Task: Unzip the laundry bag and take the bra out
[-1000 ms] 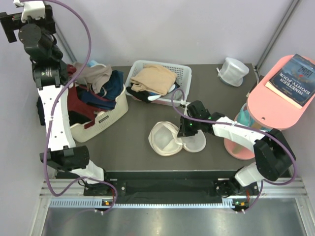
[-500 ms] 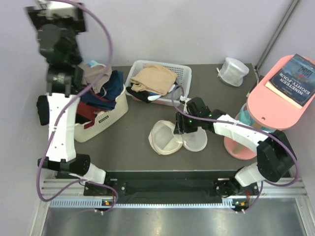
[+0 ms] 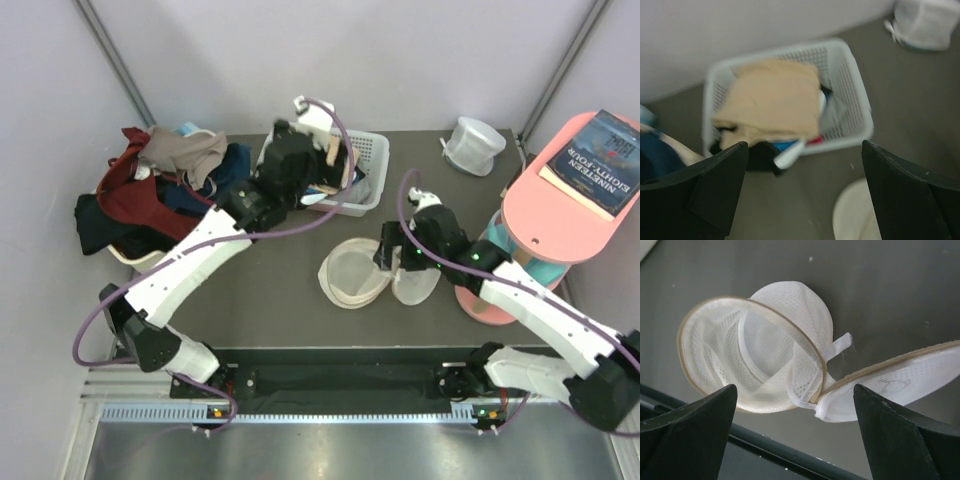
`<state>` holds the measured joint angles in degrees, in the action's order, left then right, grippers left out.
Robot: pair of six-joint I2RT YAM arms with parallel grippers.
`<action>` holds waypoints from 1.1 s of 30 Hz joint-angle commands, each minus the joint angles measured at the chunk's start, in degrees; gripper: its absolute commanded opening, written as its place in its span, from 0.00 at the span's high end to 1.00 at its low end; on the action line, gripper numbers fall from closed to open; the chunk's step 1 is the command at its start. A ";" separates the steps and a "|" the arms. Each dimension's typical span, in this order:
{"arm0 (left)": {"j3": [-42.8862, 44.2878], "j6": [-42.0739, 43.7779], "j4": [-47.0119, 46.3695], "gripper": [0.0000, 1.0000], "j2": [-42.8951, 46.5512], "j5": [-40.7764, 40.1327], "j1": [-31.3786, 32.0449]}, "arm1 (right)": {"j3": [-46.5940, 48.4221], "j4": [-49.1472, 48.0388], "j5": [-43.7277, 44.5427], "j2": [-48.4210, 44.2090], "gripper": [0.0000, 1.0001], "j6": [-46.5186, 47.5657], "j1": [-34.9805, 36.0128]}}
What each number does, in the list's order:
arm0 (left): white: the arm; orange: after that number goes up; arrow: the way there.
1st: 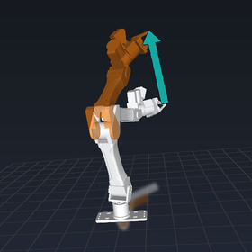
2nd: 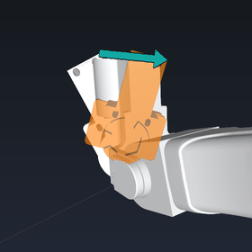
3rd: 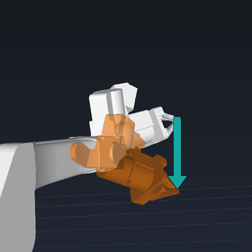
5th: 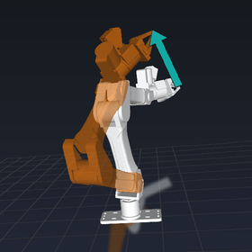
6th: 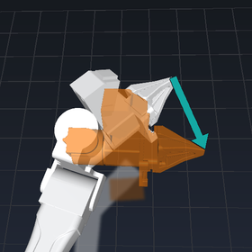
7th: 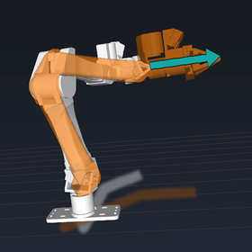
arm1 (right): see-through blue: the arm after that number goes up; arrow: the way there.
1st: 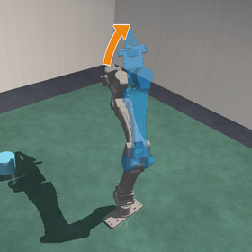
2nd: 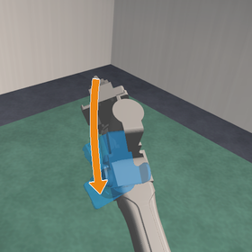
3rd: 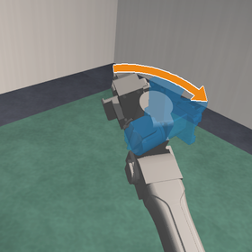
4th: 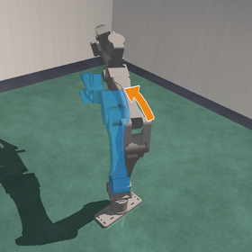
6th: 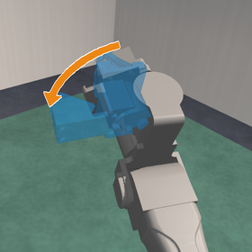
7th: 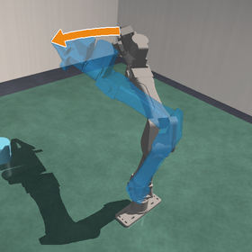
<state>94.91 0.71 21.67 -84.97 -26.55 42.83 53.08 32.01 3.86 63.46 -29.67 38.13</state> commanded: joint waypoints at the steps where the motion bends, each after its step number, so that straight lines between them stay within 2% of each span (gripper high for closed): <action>1: -10.25 -16.96 3.82 0.01 5.86 14.65 0.50 | -4.99 4.90 7.83 -4.66 0.02 -5.21 0.19; 2: -15.32 -18.45 2.77 0.01 7.52 17.73 0.50 | -6.13 4.90 7.74 -4.66 0.02 -6.44 0.10; 3: -18.16 -21.60 1.54 0.01 8.41 25.41 0.50 | -8.15 4.64 7.13 -4.49 0.03 -6.71 0.19; 8: -35.22 -29.35 -5.66 0.01 12.11 35.94 1.56 | -11.68 0.51 4.23 -4.66 0.04 -7.68 0.10; 16: -42.08 -31.30 -16.73 0.01 8.69 36.65 1.73 | -11.68 -0.89 0.89 -4.40 0.03 -6.72 0.10; 24: -41.91 -31.12 -19.03 0.01 0.43 32.97 1.64 | -10.37 -0.11 -1.31 -6.33 0.03 -6.10 0.10; 26: -42.01 -31.56 -19.39 0.21 -1.60 31.39 1.64 | -9.93 0.42 -0.52 -5.98 0.02 -6.19 0.10; 28: -40.26 -32.00 -16.94 0.53 -3.44 27.09 1.47 | -9.58 1.29 0.36 -5.02 0.02 -6.97 0.02; 29: -39.38 -32.35 -13.97 0.90 -3.80 23.59 1.29 | -9.05 1.56 1.14 -4.58 0.02 -7.07 0.02; 30: -38.67 -32.87 -8.80 1.00 -3.63 21.30 1.03 | -8.79 1.74 1.41 -4.05 0.03 -7.24 0.02; 31: -38.49 -33.05 -6.58 1.00 -2.49 17.27 0.07 | -8.61 2.26 1.85 -3.09 0.03 -7.59 0.02; 33: -39.89 -32.79 -3.93 1.00 0.14 16.44 -1.42 | -7.91 2.79 3.52 -1.94 0.03 -8.12 -0.16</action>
<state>53.63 -31.44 11.05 -88.77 -1.43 43.88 41.45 34.41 4.08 59.70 -36.36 38.09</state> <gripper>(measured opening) 0.020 0.974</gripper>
